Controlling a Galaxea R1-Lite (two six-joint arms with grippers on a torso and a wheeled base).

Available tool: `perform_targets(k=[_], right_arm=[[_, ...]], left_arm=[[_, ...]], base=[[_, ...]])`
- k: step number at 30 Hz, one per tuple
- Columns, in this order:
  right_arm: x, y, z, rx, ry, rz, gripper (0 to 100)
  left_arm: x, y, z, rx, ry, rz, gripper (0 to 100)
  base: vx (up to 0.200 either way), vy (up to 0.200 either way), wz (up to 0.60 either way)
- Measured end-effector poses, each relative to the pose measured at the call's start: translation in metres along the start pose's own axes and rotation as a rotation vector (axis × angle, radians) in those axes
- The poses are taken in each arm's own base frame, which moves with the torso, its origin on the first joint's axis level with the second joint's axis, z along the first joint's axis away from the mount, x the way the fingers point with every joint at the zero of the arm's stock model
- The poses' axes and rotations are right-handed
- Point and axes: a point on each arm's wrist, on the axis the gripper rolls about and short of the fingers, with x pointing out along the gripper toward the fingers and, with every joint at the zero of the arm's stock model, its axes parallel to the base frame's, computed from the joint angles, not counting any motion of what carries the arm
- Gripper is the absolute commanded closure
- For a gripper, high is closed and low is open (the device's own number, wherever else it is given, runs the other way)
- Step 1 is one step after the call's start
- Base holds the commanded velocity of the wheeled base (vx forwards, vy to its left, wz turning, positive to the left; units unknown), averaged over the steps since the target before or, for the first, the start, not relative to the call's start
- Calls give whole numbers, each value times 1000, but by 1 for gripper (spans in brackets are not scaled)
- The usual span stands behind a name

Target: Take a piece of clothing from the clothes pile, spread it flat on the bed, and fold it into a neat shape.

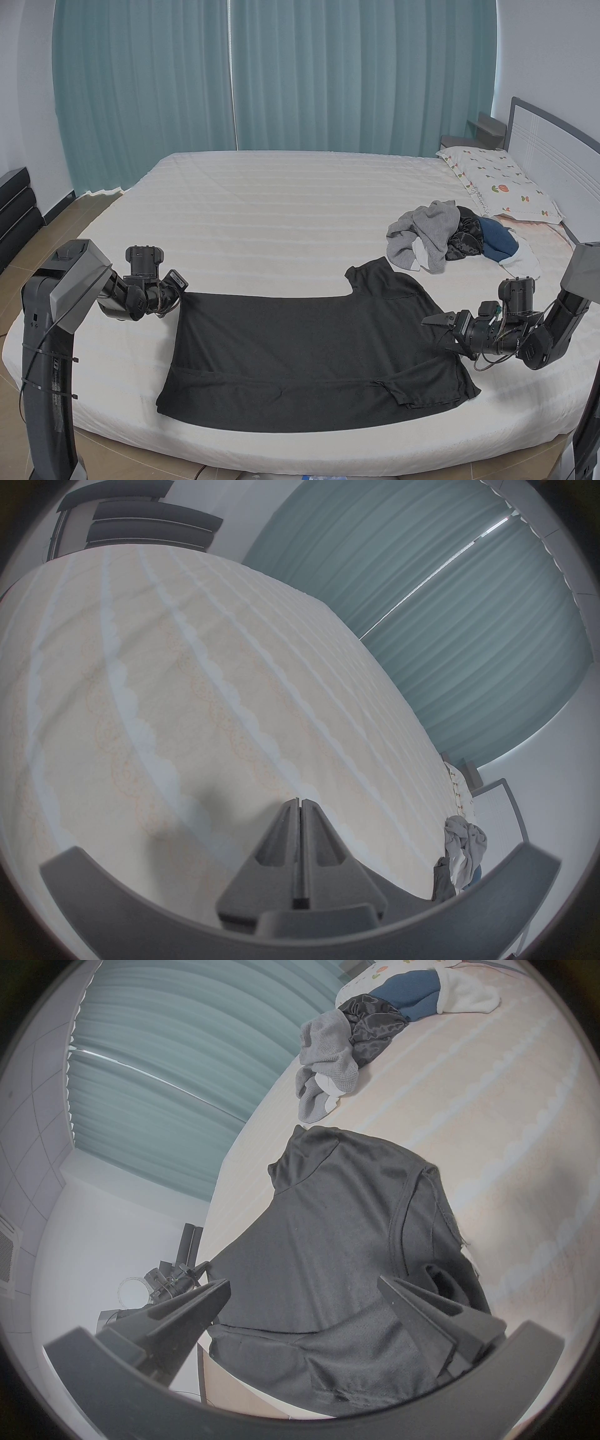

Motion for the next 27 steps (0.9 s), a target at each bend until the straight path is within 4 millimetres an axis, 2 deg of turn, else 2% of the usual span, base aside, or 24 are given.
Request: perform_targets(k=[10, 20, 27], right_arm=[[20, 12, 25, -44, -96, -5, 0], [73, 38, 69, -171, -238, -83, 0], [118, 35, 89, -333, -299, -189, 0]], left_arm=[[1, 3, -3, -5, 14, 4, 100], [0, 4, -4, -7, 25, 5, 100], [0, 6, -5, -8, 33, 11, 100]], base=[[0, 0, 0], [0, 0, 0], [0, 0, 0]])
